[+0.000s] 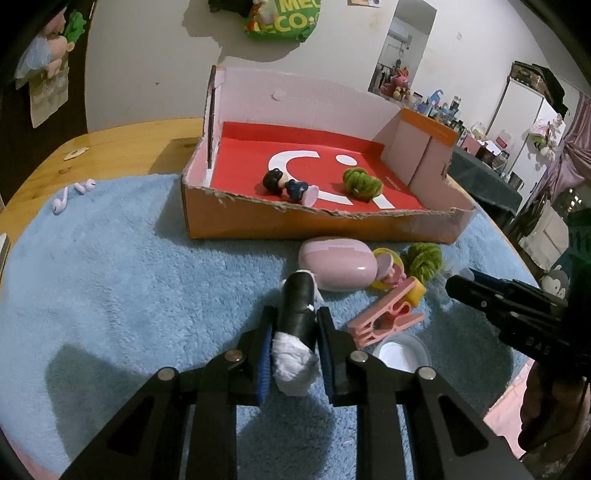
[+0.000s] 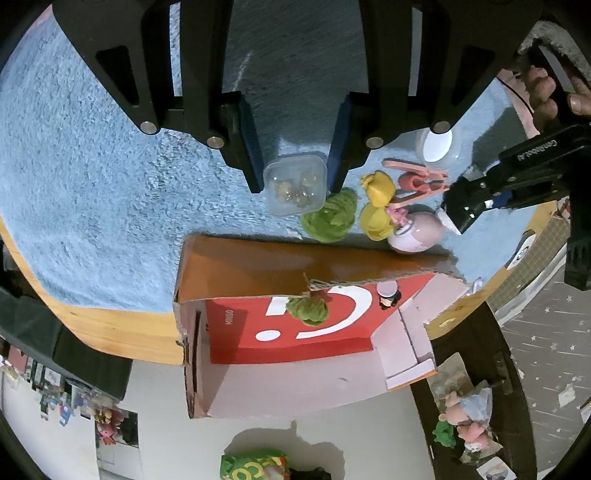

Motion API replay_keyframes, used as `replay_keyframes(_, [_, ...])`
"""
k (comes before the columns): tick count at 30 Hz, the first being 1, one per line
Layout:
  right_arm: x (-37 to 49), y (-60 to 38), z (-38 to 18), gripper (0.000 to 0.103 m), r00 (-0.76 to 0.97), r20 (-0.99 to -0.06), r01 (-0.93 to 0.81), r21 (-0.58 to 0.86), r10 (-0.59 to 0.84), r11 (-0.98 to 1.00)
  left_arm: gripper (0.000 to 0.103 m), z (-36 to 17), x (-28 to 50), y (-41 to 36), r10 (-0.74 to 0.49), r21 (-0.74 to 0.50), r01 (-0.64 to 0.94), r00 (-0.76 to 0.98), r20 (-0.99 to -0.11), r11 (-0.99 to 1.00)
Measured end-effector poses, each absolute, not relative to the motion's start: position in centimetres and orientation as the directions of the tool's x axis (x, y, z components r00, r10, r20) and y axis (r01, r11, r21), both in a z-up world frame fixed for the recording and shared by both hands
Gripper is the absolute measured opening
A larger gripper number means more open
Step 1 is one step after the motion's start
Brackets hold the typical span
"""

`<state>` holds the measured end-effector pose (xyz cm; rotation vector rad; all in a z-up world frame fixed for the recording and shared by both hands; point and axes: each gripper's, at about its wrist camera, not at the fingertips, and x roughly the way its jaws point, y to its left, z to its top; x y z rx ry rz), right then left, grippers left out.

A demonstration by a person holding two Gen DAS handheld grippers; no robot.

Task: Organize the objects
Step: 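Lift the figure and clear container and carry both into the box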

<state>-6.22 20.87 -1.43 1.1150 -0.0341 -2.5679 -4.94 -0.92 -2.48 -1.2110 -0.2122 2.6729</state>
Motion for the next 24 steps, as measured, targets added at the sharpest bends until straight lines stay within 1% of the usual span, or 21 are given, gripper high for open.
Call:
replay_keyframes(9, [-5.2, 20.1, -0.3, 0.033, -0.636, -0.684, 0.338, 0.169, -0.357, -0.926, 0.022, -2.0, -4.7, -0.8, 0.240, -0.206, -0.130, -0.655, -0.716, -0.970])
replay_keyframes(24, [-5.0, 18.9, -0.1, 0.033, -0.595, -0.674, 0.400, 0.224, -0.438, -0.889, 0.022, -1.0, -4.8, -0.9, 0.259, -0.217, -0.148, -0.663, -0.702, -0.965])
